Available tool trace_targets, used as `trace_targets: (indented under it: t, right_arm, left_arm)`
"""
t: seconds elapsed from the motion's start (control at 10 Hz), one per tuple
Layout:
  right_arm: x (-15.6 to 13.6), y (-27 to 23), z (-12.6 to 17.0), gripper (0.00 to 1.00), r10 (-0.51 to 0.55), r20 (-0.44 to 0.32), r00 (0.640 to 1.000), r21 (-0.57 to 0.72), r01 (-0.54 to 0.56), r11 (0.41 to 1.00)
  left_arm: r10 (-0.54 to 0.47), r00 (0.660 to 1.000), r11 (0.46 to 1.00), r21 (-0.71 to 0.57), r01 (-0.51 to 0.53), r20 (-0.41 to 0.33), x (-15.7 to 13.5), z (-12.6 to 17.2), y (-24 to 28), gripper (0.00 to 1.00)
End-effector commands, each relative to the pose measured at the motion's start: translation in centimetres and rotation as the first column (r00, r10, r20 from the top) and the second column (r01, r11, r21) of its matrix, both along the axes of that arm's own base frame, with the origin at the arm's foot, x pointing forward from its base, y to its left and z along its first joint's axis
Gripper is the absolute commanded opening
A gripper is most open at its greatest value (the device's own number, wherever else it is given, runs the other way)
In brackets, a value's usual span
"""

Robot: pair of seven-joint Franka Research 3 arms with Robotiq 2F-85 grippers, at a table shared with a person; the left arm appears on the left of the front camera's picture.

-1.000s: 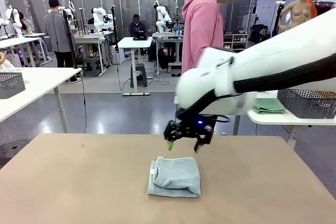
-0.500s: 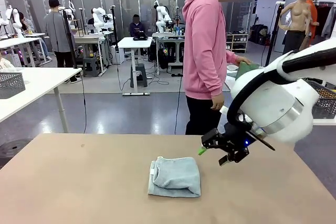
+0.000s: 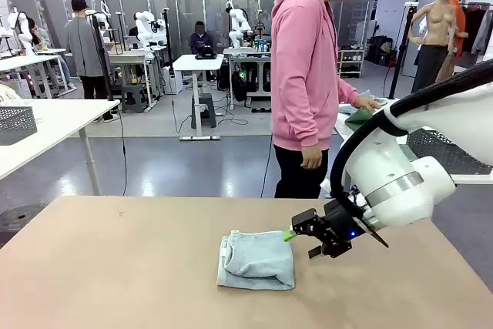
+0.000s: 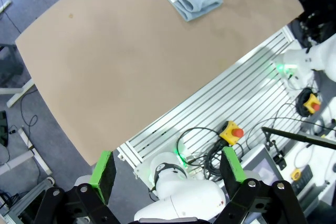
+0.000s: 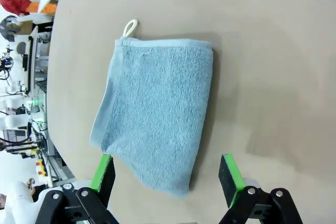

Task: Fold the towels and place them in the basket.
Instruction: Place the folded Towel with hook on the right side of the table.

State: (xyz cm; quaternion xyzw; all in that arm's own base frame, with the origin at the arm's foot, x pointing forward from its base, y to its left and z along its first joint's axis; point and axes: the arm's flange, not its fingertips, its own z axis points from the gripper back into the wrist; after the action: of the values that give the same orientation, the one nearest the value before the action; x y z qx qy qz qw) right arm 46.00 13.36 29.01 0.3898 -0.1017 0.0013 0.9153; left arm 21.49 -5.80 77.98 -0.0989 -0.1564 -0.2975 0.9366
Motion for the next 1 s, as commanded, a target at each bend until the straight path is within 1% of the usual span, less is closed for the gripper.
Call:
trace_targets:
  t: [0.0,0.3,0.6,0.8,0.9]
  right_arm:
    - [1.2,0.4,-1.4,1.00,-0.010,0.013,1.000,0.072,0.009,0.997]
    - [2.6,1.6,-2.8,1.00,-0.039,-0.054,0.998,0.110,0.045,0.993]
    - [3.4,2.6,-3.6,1.00,-0.059,-0.100,0.993,0.114,0.070,0.991]
    - [3.8,3.5,-3.7,1.00,-0.069,-0.115,0.991,0.115,0.082,0.990]
    - [4.0,3.8,-3.7,0.50,-0.060,-0.117,0.991,0.133,0.075,0.988]
  left_arm:
    - [-0.004,1.000,1.000,0.014,0.004,0.001,-0.1,0.0,0.1,1.00]
    - [-0.004,1.000,1.000,0.014,0.004,0.001,-0.1,0.0,0.1,1.00]
    - [-0.004,1.000,1.000,0.014,0.004,0.001,-0.1,0.0,0.1,1.00]
    - [-0.004,1.000,1.000,0.014,0.004,0.001,-0.1,0.0,0.1,1.00]
    - [-0.004,1.000,1.000,0.014,0.004,0.001,-0.1,0.0,0.1,1.00]
